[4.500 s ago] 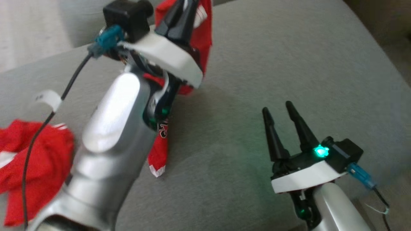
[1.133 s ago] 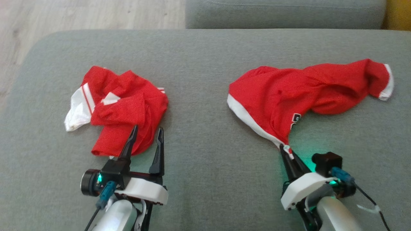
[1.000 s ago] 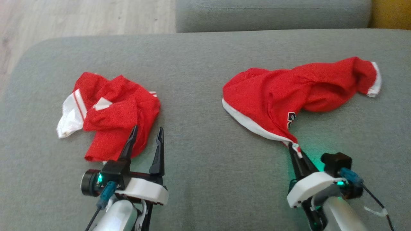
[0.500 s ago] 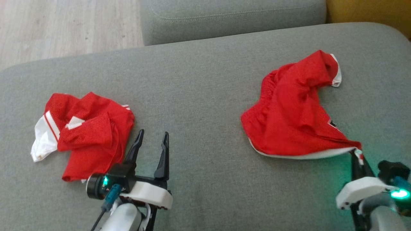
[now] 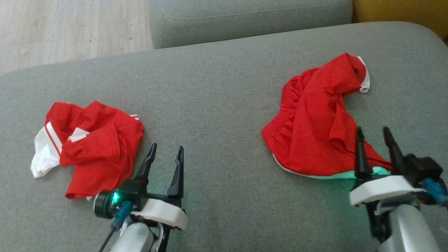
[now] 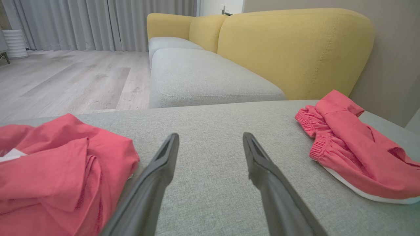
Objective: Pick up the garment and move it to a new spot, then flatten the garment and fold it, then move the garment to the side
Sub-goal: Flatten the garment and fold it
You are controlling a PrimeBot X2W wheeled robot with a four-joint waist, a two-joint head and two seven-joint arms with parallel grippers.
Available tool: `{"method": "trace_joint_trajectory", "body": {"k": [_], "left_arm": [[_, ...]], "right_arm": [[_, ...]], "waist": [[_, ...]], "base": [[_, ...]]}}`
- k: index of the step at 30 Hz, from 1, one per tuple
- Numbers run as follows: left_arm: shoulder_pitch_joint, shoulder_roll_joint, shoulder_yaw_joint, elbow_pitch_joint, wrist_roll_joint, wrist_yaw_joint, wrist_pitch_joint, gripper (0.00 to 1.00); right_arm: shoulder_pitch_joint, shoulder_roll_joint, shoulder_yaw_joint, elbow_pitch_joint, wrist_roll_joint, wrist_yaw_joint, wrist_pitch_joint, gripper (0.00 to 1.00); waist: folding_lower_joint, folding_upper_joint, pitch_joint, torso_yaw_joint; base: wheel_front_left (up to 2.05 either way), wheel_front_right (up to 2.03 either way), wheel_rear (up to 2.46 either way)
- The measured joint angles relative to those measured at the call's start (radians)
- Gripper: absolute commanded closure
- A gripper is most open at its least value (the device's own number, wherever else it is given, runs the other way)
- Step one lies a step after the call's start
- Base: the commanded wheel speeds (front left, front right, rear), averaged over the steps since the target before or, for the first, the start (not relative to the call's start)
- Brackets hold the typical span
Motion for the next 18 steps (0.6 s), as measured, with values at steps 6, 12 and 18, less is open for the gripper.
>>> {"method": "trace_joint_trajectory", "body": {"k": [6, 12, 18], "left_arm": [[0.000, -0.007, 0.003, 0.005, 0.007, -0.010, 0.000, 0.00], [0.000, -0.019, 0.004, 0.005, 0.015, -0.012, 0.000, 0.00], [-0.001, -0.025, 0.007, 0.005, 0.021, -0.017, 0.000, 0.00]], "right_arm": [[0.055, -0.002, 0.199, -0.109, 0.071, 0.000, -0.030, 0.00], [0.073, -0.002, 0.298, -0.073, 0.069, 0.000, -0.011, 0.00], [-0.002, -0.004, 0.346, 0.046, 0.022, 0.000, 0.050, 0.00]], "waist": [[0.0000, 0.0000, -0.007, 0.018], [0.0000, 0.0000, -0.005, 0.062], [0.0000, 0.0000, 0.016, 0.115]], "base": [[0.00, 0.00, 0.00], [0.00, 0.00, 0.00], [0.00, 0.00, 0.00]]}}
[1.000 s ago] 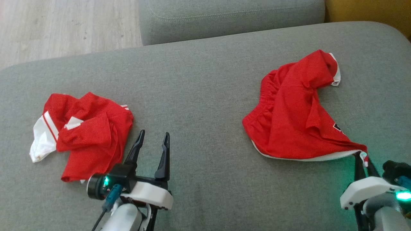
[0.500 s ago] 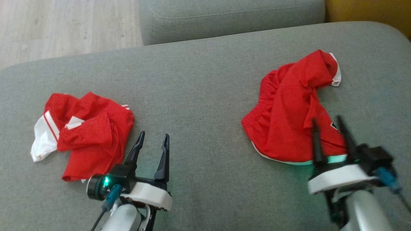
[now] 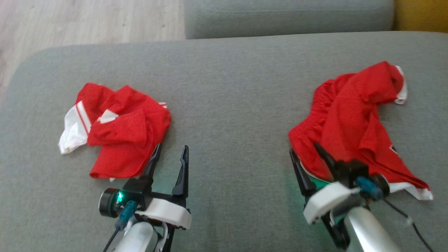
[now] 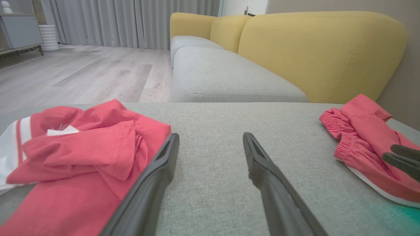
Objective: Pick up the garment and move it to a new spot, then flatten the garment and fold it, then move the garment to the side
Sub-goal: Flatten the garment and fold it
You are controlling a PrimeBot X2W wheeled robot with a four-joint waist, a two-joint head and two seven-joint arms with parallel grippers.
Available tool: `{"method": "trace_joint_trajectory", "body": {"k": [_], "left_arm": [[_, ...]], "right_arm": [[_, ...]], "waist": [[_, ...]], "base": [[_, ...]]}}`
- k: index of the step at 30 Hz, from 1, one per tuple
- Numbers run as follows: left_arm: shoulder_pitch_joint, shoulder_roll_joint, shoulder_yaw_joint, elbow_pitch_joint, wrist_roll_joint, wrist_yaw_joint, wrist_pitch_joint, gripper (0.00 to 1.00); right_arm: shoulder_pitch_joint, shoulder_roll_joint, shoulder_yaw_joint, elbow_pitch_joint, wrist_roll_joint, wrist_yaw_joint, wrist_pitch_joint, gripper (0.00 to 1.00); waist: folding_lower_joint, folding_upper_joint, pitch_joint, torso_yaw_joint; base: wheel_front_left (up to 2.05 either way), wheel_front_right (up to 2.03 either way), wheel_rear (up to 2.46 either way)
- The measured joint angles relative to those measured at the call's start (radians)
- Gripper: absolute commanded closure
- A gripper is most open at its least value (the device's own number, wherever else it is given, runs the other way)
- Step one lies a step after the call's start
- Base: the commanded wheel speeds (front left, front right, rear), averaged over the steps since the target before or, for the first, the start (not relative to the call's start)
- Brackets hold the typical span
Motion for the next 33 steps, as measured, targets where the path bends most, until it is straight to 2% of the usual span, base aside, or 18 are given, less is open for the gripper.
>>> {"method": "trace_joint_trajectory", "body": {"k": [6, 12, 14, 18, 23, 29, 33], "left_arm": [[-0.003, -0.009, 0.000, 0.003, 0.001, -0.008, 0.000, 0.00], [-0.019, -0.019, 0.003, 0.010, 0.010, -0.017, 0.000, 0.00], [-0.019, -0.021, 0.004, 0.013, 0.014, -0.017, 0.000, 0.00], [-0.018, -0.025, 0.010, 0.016, 0.019, -0.018, 0.000, 0.00], [-0.018, -0.026, 0.021, 0.020, 0.020, -0.019, 0.000, 0.00], [-0.014, -0.027, 0.021, 0.023, 0.020, -0.026, 0.000, 0.00], [-0.009, -0.028, 0.021, 0.026, 0.020, -0.026, 0.000, 0.00]], "right_arm": [[-0.109, -0.001, -0.030, 0.137, -0.080, 0.000, 0.071, 0.00], [-0.160, -0.002, -0.084, 0.261, -0.102, 0.000, 0.071, 0.00], [-0.179, -0.002, -0.092, 0.284, -0.095, 0.000, 0.056, 1.00], [-0.190, -0.005, -0.021, 0.295, 0.013, 0.000, -0.001, 1.00], [-0.190, -0.009, 0.130, 0.262, 0.160, 0.000, -0.053, 1.00], [-0.190, -0.010, 0.342, 0.161, 0.324, 0.000, -0.073, 1.00], [-0.190, -0.010, 0.451, 0.140, 0.391, 0.000, -0.061, 1.00]], "waist": [[0.0001, 0.0000, 0.027, 0.044], [0.0001, 0.0000, 0.045, 0.084], [0.0001, 0.0000, 0.045, 0.089], [0.0001, 0.0000, 0.040, 0.087], [0.0001, 0.0000, 0.024, 0.070], [0.0000, 0.0000, 0.003, 0.051], [0.0000, 0.0000, -0.006, 0.048]], "base": [[0.00, 0.00, 0.00], [0.00, 0.00, 0.00], [0.00, 0.00, 0.00], [0.00, 0.00, 0.00], [0.00, 0.00, 0.00], [0.00, 0.00, 0.00], [0.00, 0.00, 0.00]]}}
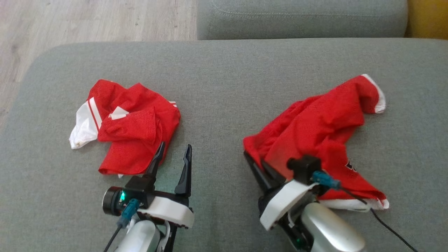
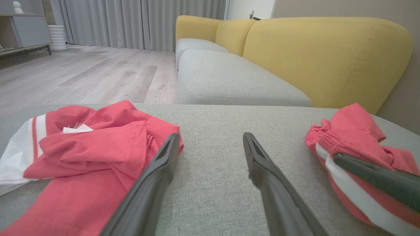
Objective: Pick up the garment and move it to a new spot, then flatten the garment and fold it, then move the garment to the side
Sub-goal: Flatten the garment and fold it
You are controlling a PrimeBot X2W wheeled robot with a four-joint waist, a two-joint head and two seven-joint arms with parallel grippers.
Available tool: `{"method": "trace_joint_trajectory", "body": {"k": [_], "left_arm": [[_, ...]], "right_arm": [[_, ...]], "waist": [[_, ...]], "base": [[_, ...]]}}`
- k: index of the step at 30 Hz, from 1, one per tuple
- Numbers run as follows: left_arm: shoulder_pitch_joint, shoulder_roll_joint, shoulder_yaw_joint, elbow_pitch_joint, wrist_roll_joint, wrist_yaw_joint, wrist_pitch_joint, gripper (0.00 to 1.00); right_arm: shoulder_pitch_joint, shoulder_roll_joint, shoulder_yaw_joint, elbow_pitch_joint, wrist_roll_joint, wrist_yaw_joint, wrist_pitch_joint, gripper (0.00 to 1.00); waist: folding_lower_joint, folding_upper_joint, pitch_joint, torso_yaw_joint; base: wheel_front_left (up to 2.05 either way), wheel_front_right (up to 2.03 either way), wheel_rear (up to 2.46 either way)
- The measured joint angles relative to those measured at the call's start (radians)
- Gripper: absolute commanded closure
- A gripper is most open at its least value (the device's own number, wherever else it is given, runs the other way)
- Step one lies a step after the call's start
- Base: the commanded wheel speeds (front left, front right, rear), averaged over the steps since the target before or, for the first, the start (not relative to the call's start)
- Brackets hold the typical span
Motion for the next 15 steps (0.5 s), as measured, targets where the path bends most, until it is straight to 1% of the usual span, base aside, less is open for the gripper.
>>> {"method": "trace_joint_trajectory", "body": {"k": [2, 3, 4, 11, 15], "left_arm": [[0.001, 0.000, 0.000, 0.000, 0.003, 0.000, 0.000, 0.00], [0.001, 0.000, 0.000, 0.000, 0.008, 0.000, 0.000, 0.00], [0.001, 0.000, 0.000, 0.000, 0.009, 0.000, 0.000, 0.00], [0.002, 0.000, 0.008, 0.001, 0.009, 0.000, 0.000, 0.00], [0.004, 0.000, 0.013, 0.001, 0.009, 0.001, 0.000, 0.00]], "right_arm": [[-0.003, -0.001, 0.031, 0.019, 0.009, 0.000, 0.023, 1.00], [-0.007, -0.002, 0.043, 0.033, 0.006, 0.000, 0.025, 0.15], [-0.012, -0.004, 0.053, 0.046, 0.000, 0.000, 0.025, 0.00], [-0.046, -0.015, 0.059, 0.076, -0.015, 0.000, 0.013, 0.00], [-0.044, -0.035, 0.012, 0.071, -0.034, 0.000, -0.009, 0.00]], "waist": [[0.0000, 0.0000, 0.000, 0.002], [0.0000, 0.0000, 0.001, 0.002], [0.0000, 0.0000, 0.001, 0.004], [0.0000, 0.0000, -0.002, -0.001], [0.0000, 0.0000, -0.011, -0.010]], "base": [[0.00, 0.00, 0.00], [0.00, 0.00, 0.00], [0.00, 0.00, 0.00], [0.00, 0.00, 0.00], [0.00, 0.00, 0.00]]}}
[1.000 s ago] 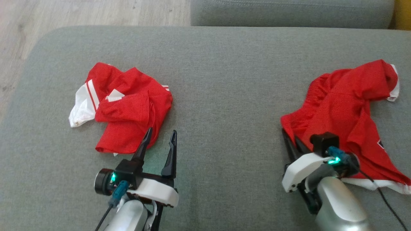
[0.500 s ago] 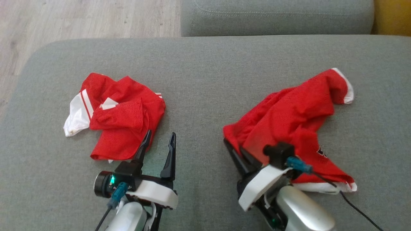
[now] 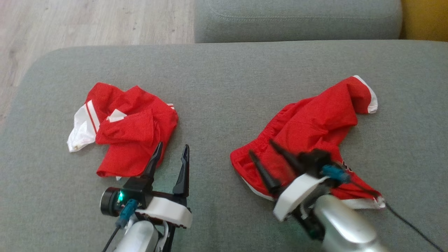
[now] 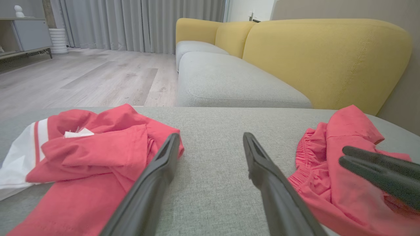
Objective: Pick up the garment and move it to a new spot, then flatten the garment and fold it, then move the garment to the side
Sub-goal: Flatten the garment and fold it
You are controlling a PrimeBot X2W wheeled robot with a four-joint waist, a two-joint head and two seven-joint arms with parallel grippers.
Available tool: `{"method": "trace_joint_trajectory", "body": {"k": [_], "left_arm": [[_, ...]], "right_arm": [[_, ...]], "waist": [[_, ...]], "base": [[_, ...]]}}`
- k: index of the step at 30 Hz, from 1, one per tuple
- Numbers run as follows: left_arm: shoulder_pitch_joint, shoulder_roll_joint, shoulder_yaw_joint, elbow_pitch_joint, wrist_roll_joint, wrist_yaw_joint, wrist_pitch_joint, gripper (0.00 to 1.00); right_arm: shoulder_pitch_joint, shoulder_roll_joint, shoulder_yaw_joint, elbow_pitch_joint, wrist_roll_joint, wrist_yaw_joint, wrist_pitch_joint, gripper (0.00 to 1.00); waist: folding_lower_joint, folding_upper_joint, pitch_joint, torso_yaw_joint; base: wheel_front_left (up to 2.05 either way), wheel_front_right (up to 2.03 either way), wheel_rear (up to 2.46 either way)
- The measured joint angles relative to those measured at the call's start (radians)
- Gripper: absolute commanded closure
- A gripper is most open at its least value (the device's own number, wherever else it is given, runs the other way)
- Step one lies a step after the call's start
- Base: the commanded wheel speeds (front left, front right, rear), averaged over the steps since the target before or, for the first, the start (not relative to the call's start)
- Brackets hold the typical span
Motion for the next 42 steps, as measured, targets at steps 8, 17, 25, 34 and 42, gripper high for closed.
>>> {"method": "trace_joint_trajectory", "body": {"k": [8, 17, 25, 34, 42], "left_arm": [[0.016, 0.000, 0.007, -0.002, 0.000, 0.000, 0.000, 0.00], [0.018, -0.001, 0.011, -0.007, 0.000, 0.000, 0.000, 0.00], [0.018, -0.002, 0.014, -0.007, 0.007, -0.001, 0.000, 0.00], [0.017, -0.004, 0.015, -0.004, 0.007, -0.010, 0.000, 0.00], [0.016, -0.005, 0.018, -0.001, 0.016, -0.010, 0.000, 0.00]], "right_arm": [[0.089, -0.046, -0.309, -0.070, -0.204, 0.000, -0.023, 0.00], [0.276, 0.019, -0.495, -0.153, -0.437, 0.000, -0.020, 0.00], [0.277, 0.034, -0.528, -0.175, -0.480, 0.000, 0.000, 0.00], [0.275, 0.036, -0.520, -0.150, -0.487, 0.000, 0.046, 0.00], [0.272, 0.036, -0.525, -0.131, -0.484, 0.000, 0.055, 0.53]], "waist": [[0.0000, 0.0000, -0.014, -0.021], [0.0000, 0.0000, -0.003, -0.033], [0.0000, 0.0000, 0.007, -0.042], [0.0001, 0.0000, 0.020, -0.033], [0.0001, 0.0000, 0.034, -0.022]], "base": [[0.00, 0.00, 0.00], [0.00, 0.00, 0.00], [0.00, 0.00, 0.00], [0.00, 0.00, 0.00], [0.00, 0.00, 0.00]]}}
